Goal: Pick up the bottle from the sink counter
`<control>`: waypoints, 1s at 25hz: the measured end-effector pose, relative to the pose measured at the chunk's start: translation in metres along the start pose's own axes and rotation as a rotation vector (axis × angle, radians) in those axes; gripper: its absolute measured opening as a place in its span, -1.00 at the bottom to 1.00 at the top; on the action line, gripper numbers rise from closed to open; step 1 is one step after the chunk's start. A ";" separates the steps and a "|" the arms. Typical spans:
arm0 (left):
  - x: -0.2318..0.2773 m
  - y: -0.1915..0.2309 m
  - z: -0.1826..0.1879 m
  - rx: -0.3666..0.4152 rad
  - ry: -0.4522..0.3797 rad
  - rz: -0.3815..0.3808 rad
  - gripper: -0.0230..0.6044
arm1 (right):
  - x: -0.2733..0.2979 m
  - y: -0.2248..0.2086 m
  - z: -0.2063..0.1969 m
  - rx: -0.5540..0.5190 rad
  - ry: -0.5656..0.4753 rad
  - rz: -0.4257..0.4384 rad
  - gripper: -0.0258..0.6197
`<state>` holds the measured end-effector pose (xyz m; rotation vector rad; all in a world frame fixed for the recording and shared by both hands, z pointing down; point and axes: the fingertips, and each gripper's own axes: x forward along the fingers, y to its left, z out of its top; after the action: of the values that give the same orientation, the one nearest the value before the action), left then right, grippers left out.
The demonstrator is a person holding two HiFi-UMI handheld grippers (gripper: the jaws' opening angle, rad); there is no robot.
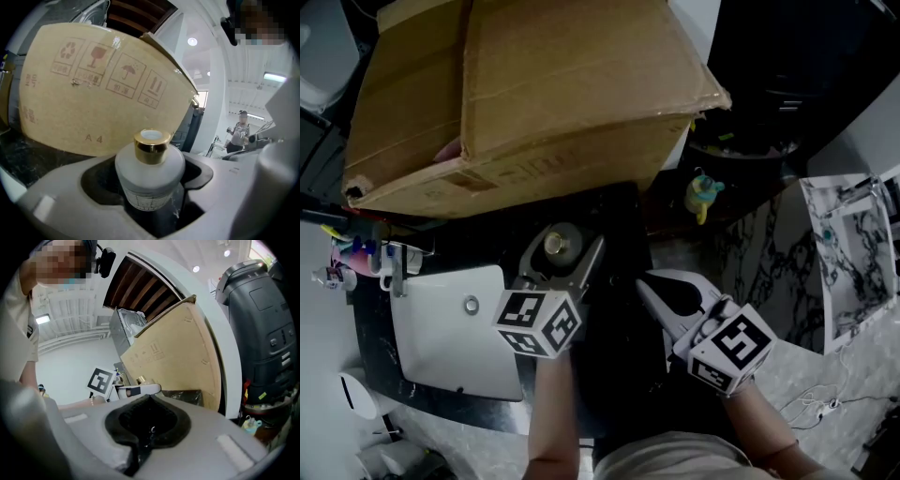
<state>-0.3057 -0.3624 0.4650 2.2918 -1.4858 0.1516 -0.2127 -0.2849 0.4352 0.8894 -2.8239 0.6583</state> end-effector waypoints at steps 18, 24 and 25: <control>-0.092 -0.076 0.022 -0.054 -0.234 0.017 0.15 | -0.028 0.046 0.029 -0.100 -0.040 0.135 -0.91; -0.120 -0.097 0.028 -0.029 -0.285 0.052 0.15 | -0.048 0.061 0.045 -0.138 -0.074 0.194 -0.91; -0.125 -0.101 0.029 -0.028 -0.292 0.055 0.15 | -0.052 0.065 0.047 -0.139 -0.076 0.207 -0.91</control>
<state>-0.2721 -0.2318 0.3725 2.3277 -1.6792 -0.1961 -0.2060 -0.2308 0.3567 0.6186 -3.0126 0.4512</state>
